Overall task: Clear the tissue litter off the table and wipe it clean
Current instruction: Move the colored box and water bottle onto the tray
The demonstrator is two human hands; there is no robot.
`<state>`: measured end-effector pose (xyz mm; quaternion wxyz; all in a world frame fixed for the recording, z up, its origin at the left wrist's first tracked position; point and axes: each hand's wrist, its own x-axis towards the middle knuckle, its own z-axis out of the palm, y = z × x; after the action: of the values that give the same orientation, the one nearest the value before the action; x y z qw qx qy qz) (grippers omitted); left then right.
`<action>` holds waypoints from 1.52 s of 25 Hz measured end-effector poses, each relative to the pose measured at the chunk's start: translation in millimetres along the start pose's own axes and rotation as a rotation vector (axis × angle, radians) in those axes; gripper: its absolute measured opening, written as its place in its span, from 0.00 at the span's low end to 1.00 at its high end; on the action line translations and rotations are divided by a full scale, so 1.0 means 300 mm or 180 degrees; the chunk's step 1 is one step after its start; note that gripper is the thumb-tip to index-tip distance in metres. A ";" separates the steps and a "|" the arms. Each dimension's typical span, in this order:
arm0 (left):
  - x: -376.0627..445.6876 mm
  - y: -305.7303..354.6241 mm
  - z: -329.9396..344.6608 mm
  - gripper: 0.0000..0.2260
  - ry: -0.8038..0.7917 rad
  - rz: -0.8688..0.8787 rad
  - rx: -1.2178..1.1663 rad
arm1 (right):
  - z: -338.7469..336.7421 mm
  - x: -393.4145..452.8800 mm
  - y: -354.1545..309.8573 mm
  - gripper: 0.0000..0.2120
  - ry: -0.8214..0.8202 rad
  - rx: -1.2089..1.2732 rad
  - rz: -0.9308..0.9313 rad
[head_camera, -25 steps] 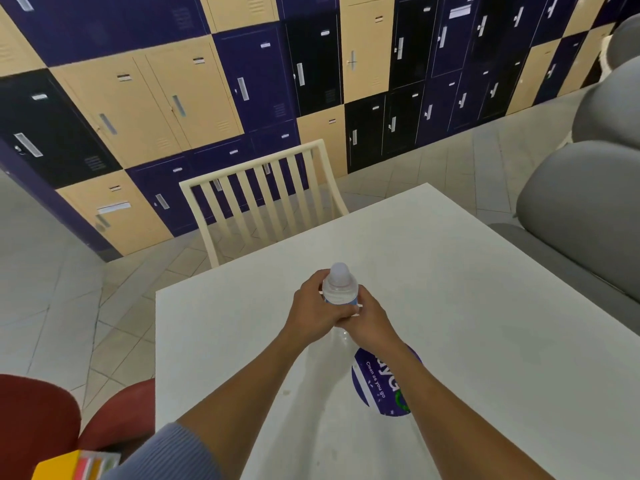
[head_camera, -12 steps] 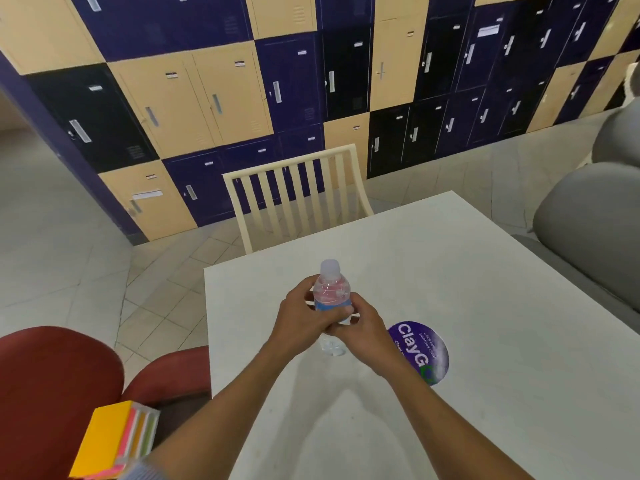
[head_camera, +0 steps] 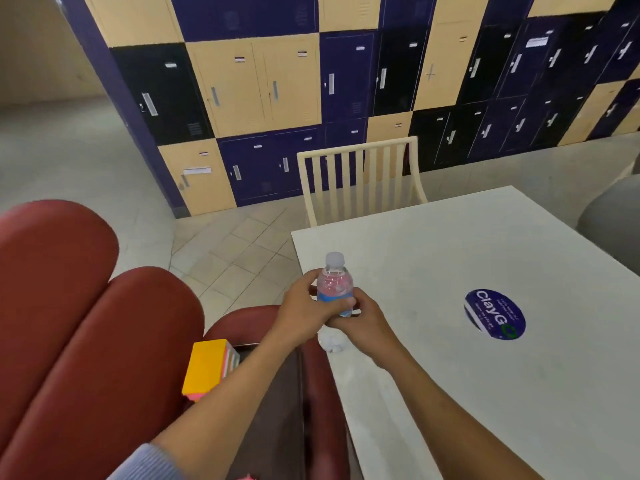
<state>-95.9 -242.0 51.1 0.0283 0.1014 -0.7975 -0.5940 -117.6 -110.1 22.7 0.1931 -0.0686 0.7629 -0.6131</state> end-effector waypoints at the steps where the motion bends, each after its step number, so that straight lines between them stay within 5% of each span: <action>1: -0.023 -0.032 -0.064 0.20 0.0006 -0.0024 -0.0005 | 0.072 -0.010 -0.003 0.24 -0.0020 -0.0018 -0.0009; 11: -0.074 -0.464 -0.513 0.25 0.0050 -0.0376 0.0126 | 0.649 0.071 0.119 0.26 -0.0124 -0.0290 0.0184; 16: -0.036 -0.670 -0.623 0.27 -0.0330 -0.0545 0.0068 | 0.817 0.167 0.254 0.25 0.0008 -0.0384 0.0307; 20: -0.003 -0.847 -0.683 0.33 -0.0134 -0.1044 0.0928 | 0.892 0.255 0.404 0.27 0.0287 -0.0406 0.0468; 25: -0.003 -1.010 -0.697 0.29 -0.0511 -0.0864 0.2025 | 0.941 0.304 0.563 0.28 0.0598 -0.0365 0.0683; 38: 0.002 -1.184 -0.670 0.38 -0.1005 -0.0606 0.2858 | 1.004 0.358 0.762 0.29 0.0616 -0.0579 0.0692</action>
<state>-17.7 -528.6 -228.8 -0.1941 0.0847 -0.9568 -0.1992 -71.8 -366.0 -272.2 0.1770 0.0565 0.8332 -0.5208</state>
